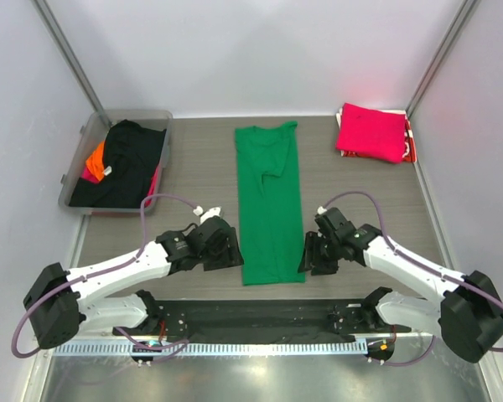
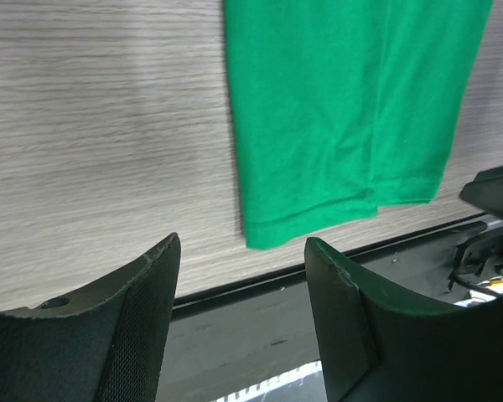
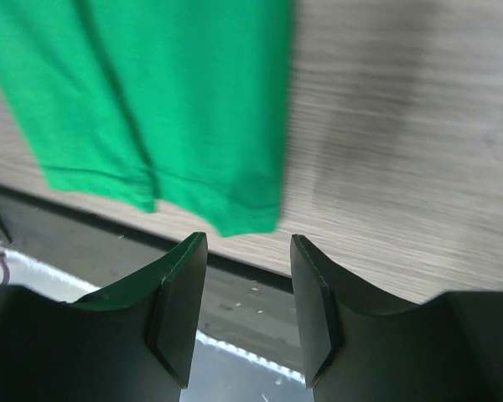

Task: Fold and stack the t-shirts

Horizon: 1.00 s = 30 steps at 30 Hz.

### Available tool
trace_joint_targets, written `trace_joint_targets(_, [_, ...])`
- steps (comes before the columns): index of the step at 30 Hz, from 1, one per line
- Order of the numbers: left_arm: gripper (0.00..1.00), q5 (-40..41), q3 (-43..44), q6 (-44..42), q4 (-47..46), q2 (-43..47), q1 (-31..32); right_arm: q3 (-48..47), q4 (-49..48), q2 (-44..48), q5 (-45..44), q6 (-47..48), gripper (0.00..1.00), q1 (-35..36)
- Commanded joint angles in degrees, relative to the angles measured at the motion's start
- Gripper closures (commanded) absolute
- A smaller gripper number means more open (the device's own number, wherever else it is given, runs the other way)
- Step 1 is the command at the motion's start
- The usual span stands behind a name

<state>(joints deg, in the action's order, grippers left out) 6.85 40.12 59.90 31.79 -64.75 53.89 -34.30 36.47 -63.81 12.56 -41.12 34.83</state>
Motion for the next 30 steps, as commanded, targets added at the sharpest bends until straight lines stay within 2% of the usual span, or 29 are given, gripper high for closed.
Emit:
trace_joint_targets(1, [0.37, -2.1, -1.3, 1.5, -7.9, -1.3, -0.1, 4.1, -3.2, 3.5, -2.6, -4.7, 0.5, 0.2])
trace_joint_targets(18, [0.4, -4.0, -3.4, 2.9, -14.8, -12.2, 2.4, 7.0, -11.2, -0.9, -0.4, -4.0, 0.48, 0.4])
trace_joint_targets(24, [0.42, -4.0, -3.4, 3.3, -15.9, -14.6, 3.4, 7.8, -10.8, 4.5, -1.2, -5.5, 0.49, 0.5])
trace_joint_targets(30, [0.43, -3.3, -4.4, 4.0, -15.9, -13.7, 3.6, 9.5, -11.0, 6.8, -1.4, -7.0, 0.35, 0.5])
